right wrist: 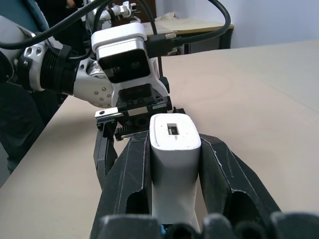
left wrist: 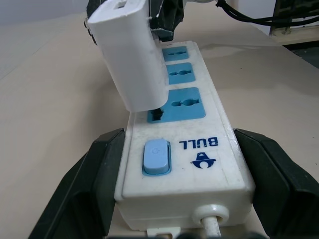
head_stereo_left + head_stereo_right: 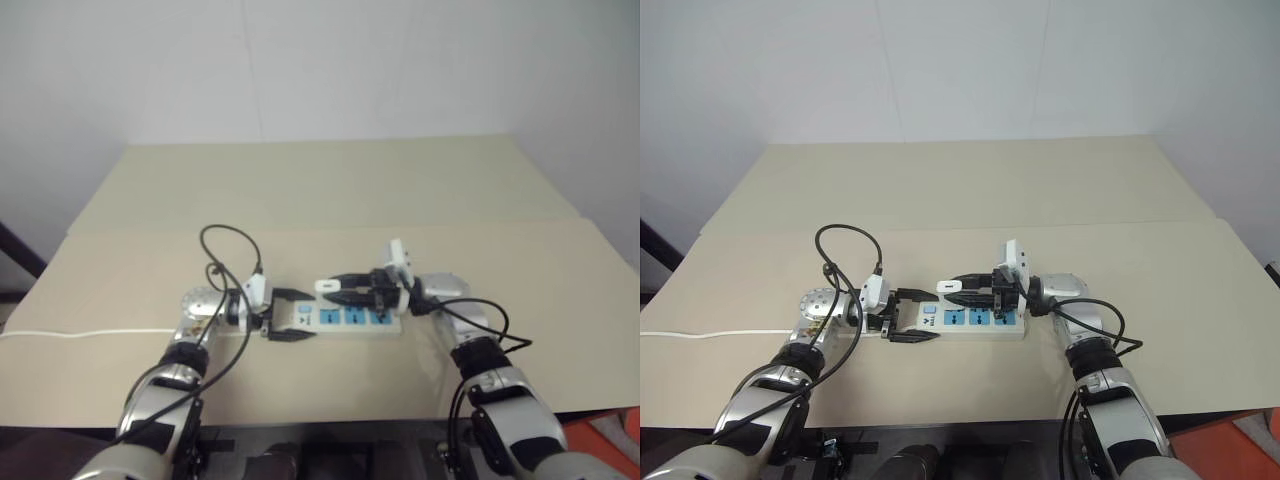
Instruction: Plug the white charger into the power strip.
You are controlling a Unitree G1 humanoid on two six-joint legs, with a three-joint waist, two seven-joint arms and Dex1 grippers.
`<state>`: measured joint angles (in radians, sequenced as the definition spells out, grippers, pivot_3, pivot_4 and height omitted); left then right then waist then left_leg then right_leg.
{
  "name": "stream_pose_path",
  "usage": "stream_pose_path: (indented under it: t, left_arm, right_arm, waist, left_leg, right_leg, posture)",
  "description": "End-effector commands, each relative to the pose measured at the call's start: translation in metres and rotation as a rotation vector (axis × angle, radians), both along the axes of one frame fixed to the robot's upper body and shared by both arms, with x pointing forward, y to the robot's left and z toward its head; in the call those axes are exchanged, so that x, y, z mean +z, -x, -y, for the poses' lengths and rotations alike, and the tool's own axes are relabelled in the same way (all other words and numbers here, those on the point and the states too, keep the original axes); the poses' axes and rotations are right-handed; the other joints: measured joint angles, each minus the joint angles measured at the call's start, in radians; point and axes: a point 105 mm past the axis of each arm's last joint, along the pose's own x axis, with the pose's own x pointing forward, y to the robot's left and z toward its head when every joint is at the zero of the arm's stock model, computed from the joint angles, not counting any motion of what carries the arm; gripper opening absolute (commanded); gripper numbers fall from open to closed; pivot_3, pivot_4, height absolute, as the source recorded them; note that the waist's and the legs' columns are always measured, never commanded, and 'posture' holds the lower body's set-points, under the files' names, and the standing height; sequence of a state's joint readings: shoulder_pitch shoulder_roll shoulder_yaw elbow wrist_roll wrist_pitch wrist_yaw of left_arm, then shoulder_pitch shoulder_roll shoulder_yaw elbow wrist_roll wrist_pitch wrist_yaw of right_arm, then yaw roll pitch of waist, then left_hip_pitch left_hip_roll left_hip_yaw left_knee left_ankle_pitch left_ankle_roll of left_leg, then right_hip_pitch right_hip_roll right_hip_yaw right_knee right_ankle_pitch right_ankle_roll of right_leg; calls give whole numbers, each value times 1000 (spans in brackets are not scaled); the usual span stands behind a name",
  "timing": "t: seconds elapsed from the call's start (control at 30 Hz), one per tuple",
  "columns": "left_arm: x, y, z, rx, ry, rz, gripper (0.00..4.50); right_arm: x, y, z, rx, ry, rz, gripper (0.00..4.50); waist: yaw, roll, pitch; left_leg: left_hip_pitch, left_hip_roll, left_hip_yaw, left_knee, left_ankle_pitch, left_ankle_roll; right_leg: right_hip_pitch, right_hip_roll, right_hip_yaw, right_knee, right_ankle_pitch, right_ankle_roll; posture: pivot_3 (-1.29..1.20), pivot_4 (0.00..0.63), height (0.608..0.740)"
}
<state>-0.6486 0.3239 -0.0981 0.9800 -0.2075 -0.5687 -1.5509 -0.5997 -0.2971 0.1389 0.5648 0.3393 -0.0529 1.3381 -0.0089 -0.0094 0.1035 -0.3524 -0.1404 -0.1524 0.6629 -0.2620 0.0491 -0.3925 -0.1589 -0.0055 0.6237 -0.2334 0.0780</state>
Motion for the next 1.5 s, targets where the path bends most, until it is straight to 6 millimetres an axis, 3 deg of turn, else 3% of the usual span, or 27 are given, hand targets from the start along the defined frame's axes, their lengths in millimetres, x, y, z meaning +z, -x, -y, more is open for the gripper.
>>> stream_pose_path:
  t: [0.03,0.43,1.03,1.5]
  left_arm:
    - [-4,3,-1,-31,-49,14,3260]
    - [-4,2,-1,-23,-50,16,3260]
    - [-4,2,0,-26,-48,17,3260]
    - [-4,3,0,-29,-47,14,3260]
  right_arm:
    - [-44,0,34,-146,148,-146,1112]
    - [-42,16,31,-182,121,-92,1112]
    - [-44,9,25,-137,151,-4,1112]
    - [-64,-3,21,-114,304,-85,1112]
  waist:
    - [1,0,0]
    - [18,-1,1]
    - [16,-2,1]
    - [4,-1,1]
  left_leg:
    - [0,0,0,0,0,0]
    - [-1,0,-1,-2,0,0]
    - [0,4,-1,-3,0,0]
    - [2,7,-1,-3,0,-2]
  right_leg:
    - [0,0,0,0,0,0]
    - [0,1,-1,-2,-1,1]
    - [2,7,3,-9,-1,1]
    - [2,13,6,-9,0,0]
  posture:
    - [0,150,740]
    - [0,150,740]
    - [0,150,740]
    - [0,150,740]
